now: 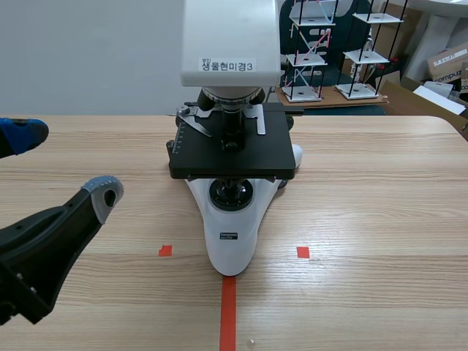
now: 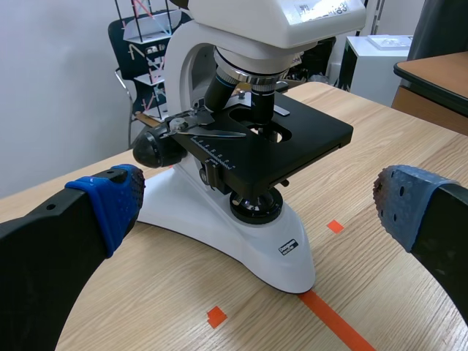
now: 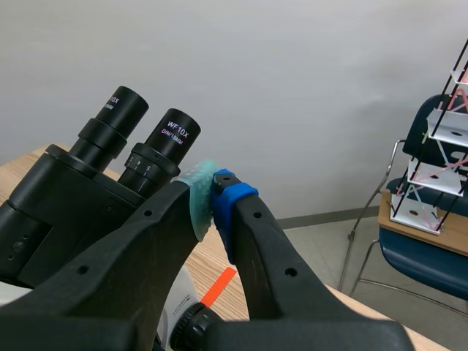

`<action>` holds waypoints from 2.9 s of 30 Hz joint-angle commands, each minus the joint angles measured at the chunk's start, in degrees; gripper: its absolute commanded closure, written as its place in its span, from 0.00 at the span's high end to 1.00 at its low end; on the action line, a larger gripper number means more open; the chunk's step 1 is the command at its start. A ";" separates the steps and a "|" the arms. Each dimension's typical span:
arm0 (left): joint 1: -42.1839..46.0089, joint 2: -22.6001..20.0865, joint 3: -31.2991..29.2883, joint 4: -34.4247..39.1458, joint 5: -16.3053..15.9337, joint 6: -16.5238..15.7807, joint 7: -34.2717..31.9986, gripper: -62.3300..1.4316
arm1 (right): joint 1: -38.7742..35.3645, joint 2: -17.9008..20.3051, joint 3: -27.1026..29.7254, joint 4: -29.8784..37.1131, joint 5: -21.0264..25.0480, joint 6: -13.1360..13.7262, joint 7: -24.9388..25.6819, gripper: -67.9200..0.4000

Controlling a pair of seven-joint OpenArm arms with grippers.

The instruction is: Return to the home posture

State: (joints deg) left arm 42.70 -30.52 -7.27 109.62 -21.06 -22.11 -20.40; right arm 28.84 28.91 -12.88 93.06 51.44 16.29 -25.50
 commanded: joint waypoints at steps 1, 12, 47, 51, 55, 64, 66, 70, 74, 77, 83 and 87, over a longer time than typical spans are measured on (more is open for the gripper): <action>-0.02 0.02 0.17 0.68 -0.59 0.04 -0.79 1.00 | 1.01 0.26 0.02 0.94 0.20 0.02 1.05 0.02; -0.02 0.02 0.17 0.68 -0.59 0.04 -0.76 1.00 | 0.98 0.26 0.02 0.94 0.20 0.02 1.05 0.02; -0.02 0.02 0.17 0.68 -0.57 -0.13 -0.61 1.00 | -40.54 2.21 16.22 20.83 -20.48 13.64 18.56 0.72; -0.02 0.02 0.17 0.68 -0.57 -0.13 -0.59 1.00 | -51.19 2.19 18.84 23.80 -24.92 13.57 27.08 0.78; -0.02 0.02 0.17 0.68 -0.57 -0.13 -0.57 1.00 | -60.30 2.21 20.74 24.76 -29.24 13.25 35.85 0.86; -0.02 0.02 0.17 0.68 -0.59 -0.13 -0.59 1.00 | -75.03 2.19 26.34 24.76 -34.69 10.73 57.51 0.87; -0.02 0.02 0.17 0.68 -0.59 -0.13 -0.59 1.00 | -76.26 2.19 26.97 24.76 -36.54 10.73 58.66 0.87; -0.02 0.02 0.17 0.68 -0.59 -0.13 -0.59 1.00 | -76.81 2.19 27.15 24.74 -37.38 10.78 58.64 0.87; -0.02 0.02 0.17 0.68 -0.59 -0.13 -0.59 1.00 | -76.78 2.19 27.08 24.74 -37.33 11.69 58.66 0.87; -0.02 0.02 0.17 0.68 -0.59 -0.13 -0.59 1.00 | -76.78 2.19 27.06 24.74 -37.33 13.42 58.62 0.87; -0.02 0.02 0.17 0.68 -0.59 -0.11 -0.59 1.00 | -76.76 2.19 25.79 24.74 -37.29 13.35 56.94 0.87; -0.02 0.02 0.17 0.68 -0.59 -0.13 -0.59 1.00 | -76.78 2.14 25.03 24.74 -37.29 13.35 56.50 0.87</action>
State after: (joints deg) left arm 42.70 -30.50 -7.27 109.62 -21.06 -22.15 -20.03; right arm -48.45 30.35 12.03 117.38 13.43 29.69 29.76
